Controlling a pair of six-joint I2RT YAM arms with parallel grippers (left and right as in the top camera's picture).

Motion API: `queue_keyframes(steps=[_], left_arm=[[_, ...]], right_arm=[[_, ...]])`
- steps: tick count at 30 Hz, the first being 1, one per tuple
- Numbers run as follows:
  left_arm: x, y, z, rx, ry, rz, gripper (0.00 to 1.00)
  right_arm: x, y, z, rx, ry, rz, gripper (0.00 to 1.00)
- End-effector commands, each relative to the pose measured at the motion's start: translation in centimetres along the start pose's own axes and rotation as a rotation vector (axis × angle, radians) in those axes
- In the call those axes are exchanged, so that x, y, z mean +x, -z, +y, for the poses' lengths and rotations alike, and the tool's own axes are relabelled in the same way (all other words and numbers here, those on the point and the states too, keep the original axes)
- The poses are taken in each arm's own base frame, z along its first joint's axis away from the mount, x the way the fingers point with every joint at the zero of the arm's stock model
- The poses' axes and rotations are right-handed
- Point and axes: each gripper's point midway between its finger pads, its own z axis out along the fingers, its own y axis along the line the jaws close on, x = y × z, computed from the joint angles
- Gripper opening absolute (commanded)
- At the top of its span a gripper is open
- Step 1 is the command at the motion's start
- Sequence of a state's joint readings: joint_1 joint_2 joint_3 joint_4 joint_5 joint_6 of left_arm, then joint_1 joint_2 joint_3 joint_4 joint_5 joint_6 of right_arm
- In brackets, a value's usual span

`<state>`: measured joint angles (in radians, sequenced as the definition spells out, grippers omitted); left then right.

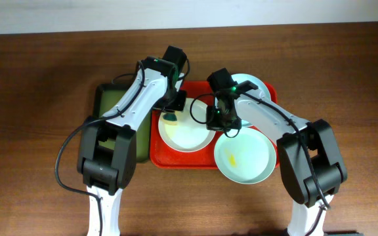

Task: Clean dirty plates on tray and stack at the side
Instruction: 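Scrub the white plate with the sponge while right gripper holds its rim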

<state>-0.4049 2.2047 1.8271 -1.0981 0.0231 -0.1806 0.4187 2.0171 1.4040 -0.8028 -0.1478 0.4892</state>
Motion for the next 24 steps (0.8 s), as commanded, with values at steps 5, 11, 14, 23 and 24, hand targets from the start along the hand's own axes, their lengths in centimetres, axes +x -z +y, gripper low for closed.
queue_keyframes(steps=[5, 11, 14, 23, 24], left_arm=[[0.5, -3.2, -0.2, -0.003, 0.014, 0.062, 0.0], [3.8, -6.6, -6.5, 0.412, -0.108, 0.239, 0.0], [1.1, -1.4, -4.5, 0.449, -0.072, 0.104, 0.0], [4.5, -5.8, 1.0, 0.005, 0.085, 0.132, 0.0], [6.7, -6.7, -0.4, 0.081, 0.092, 0.201, 0.0]], right_arm=[[0.5, -0.5, 0.3, -0.011, 0.019, 0.019, 0.04], [0.5, -0.5, 0.3, -0.011, 0.019, 0.018, 0.04], [0.5, -0.5, 0.3, -0.011, 0.019, 0.018, 0.04], [0.5, -0.5, 0.3, -0.011, 0.019, 0.018, 0.04], [0.5, -0.5, 0.3, -0.011, 0.019, 0.018, 0.04]])
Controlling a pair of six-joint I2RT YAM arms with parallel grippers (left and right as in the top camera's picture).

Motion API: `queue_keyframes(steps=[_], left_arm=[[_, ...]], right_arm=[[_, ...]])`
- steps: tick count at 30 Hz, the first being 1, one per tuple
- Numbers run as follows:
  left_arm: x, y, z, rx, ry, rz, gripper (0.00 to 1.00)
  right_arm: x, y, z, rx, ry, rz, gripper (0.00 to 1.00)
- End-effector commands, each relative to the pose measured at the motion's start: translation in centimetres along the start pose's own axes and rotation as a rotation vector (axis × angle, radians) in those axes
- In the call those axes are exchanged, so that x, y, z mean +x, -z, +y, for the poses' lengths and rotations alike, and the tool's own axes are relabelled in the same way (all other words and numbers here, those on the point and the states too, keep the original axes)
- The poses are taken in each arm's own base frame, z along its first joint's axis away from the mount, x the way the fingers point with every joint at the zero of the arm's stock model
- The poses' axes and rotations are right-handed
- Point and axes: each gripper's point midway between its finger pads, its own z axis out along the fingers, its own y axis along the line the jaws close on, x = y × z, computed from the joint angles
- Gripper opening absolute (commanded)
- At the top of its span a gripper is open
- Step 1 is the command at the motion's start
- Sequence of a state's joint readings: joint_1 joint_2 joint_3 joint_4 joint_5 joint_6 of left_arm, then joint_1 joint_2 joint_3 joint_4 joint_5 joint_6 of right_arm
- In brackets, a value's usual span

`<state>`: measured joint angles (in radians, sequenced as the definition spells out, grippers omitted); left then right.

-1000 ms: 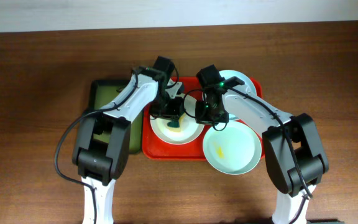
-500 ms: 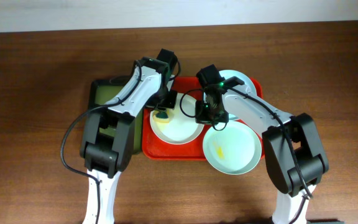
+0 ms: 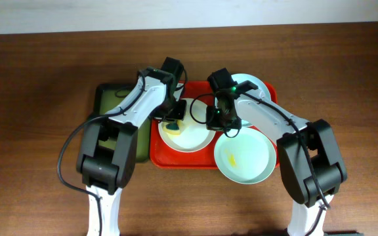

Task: Clean dirty plates on tray and stack at the side
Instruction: 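Scrub the white plate with the sponge while right gripper holds its rim, then return the sponge to the black tray and retract the left arm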

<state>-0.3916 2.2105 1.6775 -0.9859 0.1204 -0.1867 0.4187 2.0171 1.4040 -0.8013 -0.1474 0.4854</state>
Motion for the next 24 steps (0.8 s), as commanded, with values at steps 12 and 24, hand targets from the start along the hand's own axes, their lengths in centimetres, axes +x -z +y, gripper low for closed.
queue_keyframes(steps=[12, 24], left_arm=[[1.0, 12.4, 7.7, 0.007, 0.108, -0.14, 0.0], [7.1, 3.4, 15.2, -0.077, 0.358, 0.026, 0.21]], right_arm=[[0.5, -0.5, 0.3, -0.011, 0.015, 0.019, 0.43], [0.5, -0.5, 0.3, -0.011, 0.015, 0.02, 0.48]])
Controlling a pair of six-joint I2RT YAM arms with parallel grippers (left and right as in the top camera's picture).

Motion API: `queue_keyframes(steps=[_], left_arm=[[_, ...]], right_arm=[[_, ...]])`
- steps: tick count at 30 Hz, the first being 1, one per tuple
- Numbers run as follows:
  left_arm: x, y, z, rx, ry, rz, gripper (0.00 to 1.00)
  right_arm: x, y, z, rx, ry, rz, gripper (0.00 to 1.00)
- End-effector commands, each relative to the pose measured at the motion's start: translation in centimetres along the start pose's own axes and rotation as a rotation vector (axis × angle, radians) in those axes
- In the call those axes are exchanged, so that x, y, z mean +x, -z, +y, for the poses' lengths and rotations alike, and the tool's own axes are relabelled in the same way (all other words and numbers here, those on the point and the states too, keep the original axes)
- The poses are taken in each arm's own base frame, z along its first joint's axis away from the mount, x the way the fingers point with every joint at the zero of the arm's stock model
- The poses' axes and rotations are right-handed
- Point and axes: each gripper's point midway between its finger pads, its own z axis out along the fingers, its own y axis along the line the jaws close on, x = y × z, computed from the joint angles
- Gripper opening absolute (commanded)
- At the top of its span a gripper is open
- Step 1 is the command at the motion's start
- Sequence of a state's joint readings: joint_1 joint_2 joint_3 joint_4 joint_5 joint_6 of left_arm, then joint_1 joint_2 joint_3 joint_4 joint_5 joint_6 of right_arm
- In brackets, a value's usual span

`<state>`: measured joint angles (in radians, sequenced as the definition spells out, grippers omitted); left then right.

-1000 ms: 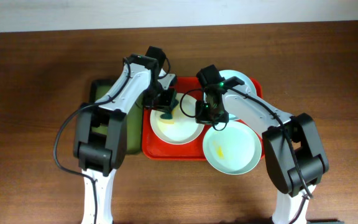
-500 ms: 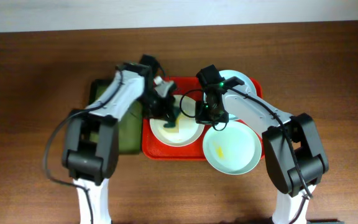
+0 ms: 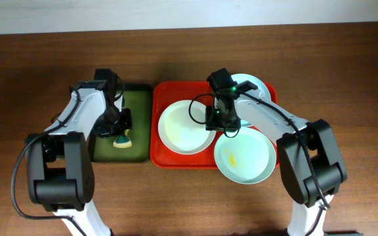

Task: Clean dirty plates on tray and stack at the side
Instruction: 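Return the sponge to the black tray and retract the left arm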

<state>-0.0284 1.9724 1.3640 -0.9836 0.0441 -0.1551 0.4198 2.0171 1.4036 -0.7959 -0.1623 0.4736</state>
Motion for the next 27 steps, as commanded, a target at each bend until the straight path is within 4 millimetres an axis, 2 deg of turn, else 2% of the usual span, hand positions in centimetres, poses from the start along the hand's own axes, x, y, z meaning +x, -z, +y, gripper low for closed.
queue_keyframes(steps=[1, 3, 4, 5, 6, 7, 8, 9, 12, 13, 14, 15, 16, 17, 19, 21, 24, 25, 27], left_arm=[[0.0, 0.5, -0.6, 0.046, 0.021, 0.009, 0.43], [-2.2, 4.7, -0.4, 0.076, 0.046, -0.041, 0.45], [-3.5, 7.4, 0.0, 0.082, 0.06, -0.092, 0.46], [-4.5, 9.8, 0.7, 0.088, 0.08, -0.139, 0.51], [-5.3, 11.7, 1.5, 0.093, 0.106, -0.188, 0.64], [-6.3, 13.9, 3.0, 0.103, 0.192, -0.256, 0.73], [-6.4, 14.8, 4.4, 0.111, 0.281, -0.281, 0.77], [-6.4, 14.9, 5.1, 0.111, 0.31, -0.281, 0.99], [-6.4, 14.9, 5.4, 0.109, 0.315, -0.281, 0.99], [-6.4, 14.9, 5.4, 0.11, 0.315, -0.281, 0.99], [-6.4, 14.9, 5.3, 0.11, 0.315, -0.281, 0.99], [-6.4, 14.9, 5.4, 0.11, 0.315, -0.281, 0.99], [-6.4, 14.9, 5.4, 0.11, 0.315, -0.281, 0.99], [-6.4, 14.9, 5.4, 0.11, 0.315, -0.281, 0.99], [-6.4, 14.9, 5.4, 0.11, 0.315, -0.281, 0.99], [-6.4, 14.9, 5.4, 0.11, 0.315, -0.281, 0.99], [-6.4, 14.9, 5.4, 0.11, 0.315, -0.281, 0.99], [-6.4, 14.9, 5.4, 0.11, 0.315, -0.281, 0.99], [-6.4, 14.9, 5.4, 0.11, 0.315, -0.281, 0.99]], right_arm=[[0.5, -0.5, 0.0, 0.005, 0.001, 0.016, 0.49], [0.5, -0.5, -0.1, 0.005, 0.001, 0.017, 0.51], [0.5, -0.5, -0.1, 0.005, 0.001, 0.018, 0.47], [0.6, -0.5, -0.1, 0.006, 0.0, 0.02, 0.41], [0.7, -0.5, -0.1, 0.007, -0.001, 0.024, 0.35], [0.9, -0.5, -0.1, 0.005, -0.002, 0.033, 0.28], [1.0, -0.5, -0.1, 0.008, -0.018, 0.038, 0.24], [1.0, -0.5, -0.1, 0.007, -0.016, 0.038, 0.23], [1.2, -0.6, 0.2, 0.007, -0.014, 0.039, 0.04], [1.2, -0.6, 0.4, 0.004, -0.01, 0.036, 0.04], [1.2, -0.6, 0.4, 0.005, -0.01, 0.036, 0.16], [1.2, -0.6, 0.4, 0.005, -0.01, 0.036, 0.23], [1.2, -0.6, 0.4, 0.005, -0.009, 0.036, 0.22], [1.2, -0.7, 0.4, 0.005, -0.01, 0.036, 0.16], [1.4, -1.4, 0.2, 0.014, -0.013, 0.052, 0.13], [1.4, -1.6, 0.1, 0.015, -0.014, 0.056, 0.05], [1.5, -1.6, 0.4, 0.001, -0.014, 0.063, 0.04], [1.4, -1.3, 0.9, -0.032, -0.018, 0.071, 0.04], [0.9, 0.5, 1.7, -0.057, -0.018, 0.086, 0.04]])
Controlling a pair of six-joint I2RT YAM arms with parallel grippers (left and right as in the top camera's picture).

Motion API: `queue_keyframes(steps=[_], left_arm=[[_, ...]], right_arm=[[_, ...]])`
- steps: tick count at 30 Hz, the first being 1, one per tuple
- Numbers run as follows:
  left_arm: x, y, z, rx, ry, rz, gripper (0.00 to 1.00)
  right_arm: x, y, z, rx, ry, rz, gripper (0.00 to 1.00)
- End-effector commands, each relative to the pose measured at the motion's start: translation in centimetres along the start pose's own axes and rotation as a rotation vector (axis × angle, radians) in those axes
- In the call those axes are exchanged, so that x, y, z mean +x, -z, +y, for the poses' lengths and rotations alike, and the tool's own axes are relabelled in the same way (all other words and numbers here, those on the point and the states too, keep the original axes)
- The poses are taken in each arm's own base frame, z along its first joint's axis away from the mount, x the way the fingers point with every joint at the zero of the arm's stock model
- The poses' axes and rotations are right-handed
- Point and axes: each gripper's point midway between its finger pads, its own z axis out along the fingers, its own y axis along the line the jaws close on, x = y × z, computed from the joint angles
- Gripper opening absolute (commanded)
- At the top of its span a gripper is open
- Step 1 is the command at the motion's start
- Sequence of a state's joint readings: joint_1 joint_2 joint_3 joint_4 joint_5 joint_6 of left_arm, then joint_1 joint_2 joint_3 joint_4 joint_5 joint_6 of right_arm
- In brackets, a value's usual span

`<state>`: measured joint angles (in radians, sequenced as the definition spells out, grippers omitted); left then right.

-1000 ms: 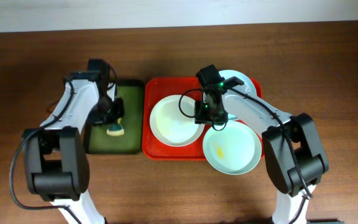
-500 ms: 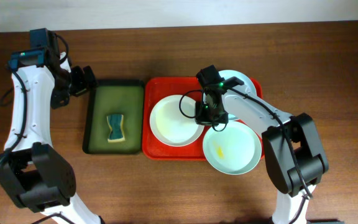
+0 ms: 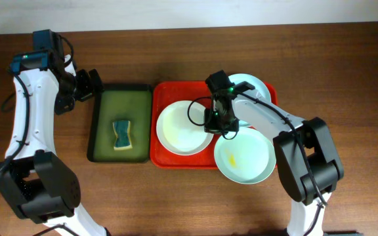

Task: Clean dirty plates on tray and stack at the side
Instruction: 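Return the sponge to the black tray and retract the left arm, then lift the white plate with the right gripper and carry it right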

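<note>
A clean-looking white plate (image 3: 181, 128) lies on the left half of the red tray (image 3: 169, 159). My right gripper (image 3: 216, 123) is shut on its right rim. A second plate (image 3: 245, 156) with a yellow smear sits at the tray's front right, overhanging the edge. The right arm partly hides a third plate (image 3: 253, 85) at the back right. The yellow-and-teal sponge (image 3: 121, 134) lies in the green tray (image 3: 120, 101). My left gripper (image 3: 92, 84) hovers open at that tray's far left corner, holding nothing.
Brown wooden table (image 3: 346, 78) all around, with a white wall edge along the back. The green tray stands directly left of the red tray, touching it. Both arm bases stand at the front edge.
The left arm has swung away to the far left and its gripper has let go of the sponge, which now lies in the green tray. The right gripper still holds the white plate's rim.
First my left gripper held the sponge on the white plate's left part while the right gripper held the plate's rim. It was still on the plate, slightly shifted. Then it held the sponge over the green tray. Now the sponge lies there, released.
</note>
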<state>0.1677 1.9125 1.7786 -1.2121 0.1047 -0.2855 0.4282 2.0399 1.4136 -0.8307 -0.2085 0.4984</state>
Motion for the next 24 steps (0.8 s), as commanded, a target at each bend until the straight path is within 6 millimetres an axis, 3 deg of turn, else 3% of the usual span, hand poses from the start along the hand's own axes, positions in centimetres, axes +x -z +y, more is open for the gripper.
queue_keyframes(steps=[1, 11, 13, 17, 20, 24], left_arm=[[-0.4, 1.3, -0.4, 0.018, 0.009, -0.034, 0.99], [-0.4, 1.3, -0.4, 0.017, 0.01, -0.034, 0.99], [-0.4, 1.3, -0.3, 0.017, 0.011, -0.035, 0.99], [-0.4, 1.3, -0.4, 0.017, 0.01, -0.034, 0.99], [-0.4, 1.3, -0.4, 0.017, 0.01, -0.035, 0.99], [-0.4, 1.3, -0.4, 0.018, 0.01, -0.035, 0.99]], right_arm=[[-0.3, 1.9, 1.5, -0.042, 0.03, 0.018, 0.04], [-0.7, 10.4, 3.5, -0.107, 0.069, -0.115, 0.04], [-2.6, 11.3, 4.9, -0.153, 0.077, -0.198, 0.04], [-6.4, 12.8, 10.1, -0.162, 0.141, -0.485, 0.04], [-6.4, 12.8, 13.9, -0.031, 0.21, -0.691, 0.04], [-6.7, 12.7, 15.5, 0.122, 0.214, -0.878, 0.04]])
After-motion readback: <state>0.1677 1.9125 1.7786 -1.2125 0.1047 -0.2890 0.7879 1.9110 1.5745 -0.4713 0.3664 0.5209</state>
